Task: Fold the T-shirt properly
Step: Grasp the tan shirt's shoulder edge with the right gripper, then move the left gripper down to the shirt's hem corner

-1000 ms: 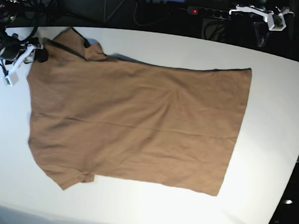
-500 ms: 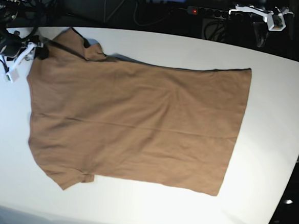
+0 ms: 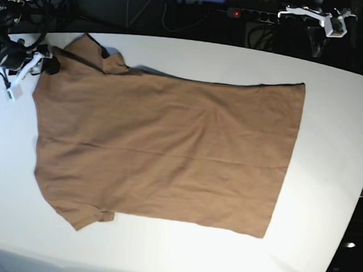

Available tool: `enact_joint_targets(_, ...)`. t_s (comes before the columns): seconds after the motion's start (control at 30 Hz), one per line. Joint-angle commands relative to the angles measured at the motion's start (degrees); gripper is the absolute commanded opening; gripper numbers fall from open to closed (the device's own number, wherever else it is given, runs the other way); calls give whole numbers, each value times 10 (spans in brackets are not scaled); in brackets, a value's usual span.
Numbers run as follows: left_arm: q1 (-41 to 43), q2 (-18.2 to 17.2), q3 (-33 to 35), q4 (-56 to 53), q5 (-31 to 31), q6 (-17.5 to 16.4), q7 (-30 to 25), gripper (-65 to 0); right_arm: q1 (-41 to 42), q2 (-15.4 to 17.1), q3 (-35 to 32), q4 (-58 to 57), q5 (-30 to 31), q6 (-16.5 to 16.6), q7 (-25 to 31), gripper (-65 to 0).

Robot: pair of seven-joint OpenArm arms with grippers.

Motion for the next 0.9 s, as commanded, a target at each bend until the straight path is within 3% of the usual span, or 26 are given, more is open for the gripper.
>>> enact_joint_targets(0.0, 9, -2, -3, 8, -1, 1, -13, -639, -3, -2, -2, 2, -11, -1, -16, -305)
enact_joint_targets(0.37, 9, -2, -3, 12, -1, 1, -13, -639, -3, -28, -42, 3, -11, -1, -12, -326)
enact_joint_targets(0.63, 10, -2, -3, 12, -1, 2, -13, -639, 1, -28, -42, 2, -11, -1, -12, -585)
enact_joint_targets(0.73, 10, -2, -3, 12, -1, 2, -13, -639, 2, -28, -41, 2, -11, -1, -12, -638)
enact_joint_targets(0.87, 12, -2, -3, 12, -1, 1, -13, -639, 2, -28, -39, 2, -11, -1, -12, -649)
